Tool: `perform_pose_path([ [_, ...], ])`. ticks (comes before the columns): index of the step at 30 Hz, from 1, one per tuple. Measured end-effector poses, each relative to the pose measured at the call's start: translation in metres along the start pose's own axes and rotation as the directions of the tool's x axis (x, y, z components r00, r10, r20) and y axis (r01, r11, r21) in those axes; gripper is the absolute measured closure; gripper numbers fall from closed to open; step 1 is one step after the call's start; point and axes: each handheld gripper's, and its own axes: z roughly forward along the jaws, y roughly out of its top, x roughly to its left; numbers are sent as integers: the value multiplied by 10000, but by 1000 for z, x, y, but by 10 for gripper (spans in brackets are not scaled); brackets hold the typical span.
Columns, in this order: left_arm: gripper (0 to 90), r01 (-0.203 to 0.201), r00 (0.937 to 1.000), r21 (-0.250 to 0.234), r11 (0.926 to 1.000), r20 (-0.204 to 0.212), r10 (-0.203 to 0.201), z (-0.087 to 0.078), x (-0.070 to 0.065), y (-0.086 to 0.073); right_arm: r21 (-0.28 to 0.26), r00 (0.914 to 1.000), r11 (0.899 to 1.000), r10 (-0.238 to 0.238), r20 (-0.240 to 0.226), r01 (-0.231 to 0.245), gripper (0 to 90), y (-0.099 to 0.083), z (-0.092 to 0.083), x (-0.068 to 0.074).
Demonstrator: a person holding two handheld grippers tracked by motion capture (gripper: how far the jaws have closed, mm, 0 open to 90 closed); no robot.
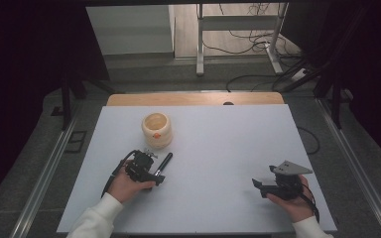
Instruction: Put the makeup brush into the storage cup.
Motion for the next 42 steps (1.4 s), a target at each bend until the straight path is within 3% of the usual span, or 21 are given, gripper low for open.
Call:
perform_pose_path([
  [13, 449, -230, 9993, 389, 9990, -275, 241, 5, 0, 0, -24, 10000, 10000, 13, -13, -13, 184, 1, -1, 0],
  [17, 536, -284, 9987, 343, 9990, -415, 299, 4, 1, -1, -12, 10000, 10000, 5, -6, -5, 184, 1, -1, 1],
  [23, 701, -448, 9981, 657, 9968, -394, 475, 3, 1, 2, -11, 10000, 10000, -10, -1, 10, 184, 1, -1, 1],
  [42, 709, -911, 9957, 555, 9943, -87, 917, -4, 1, 2, -90, 10000, 10000, -3, 48, 3, 185, 1, -2, 1],
])
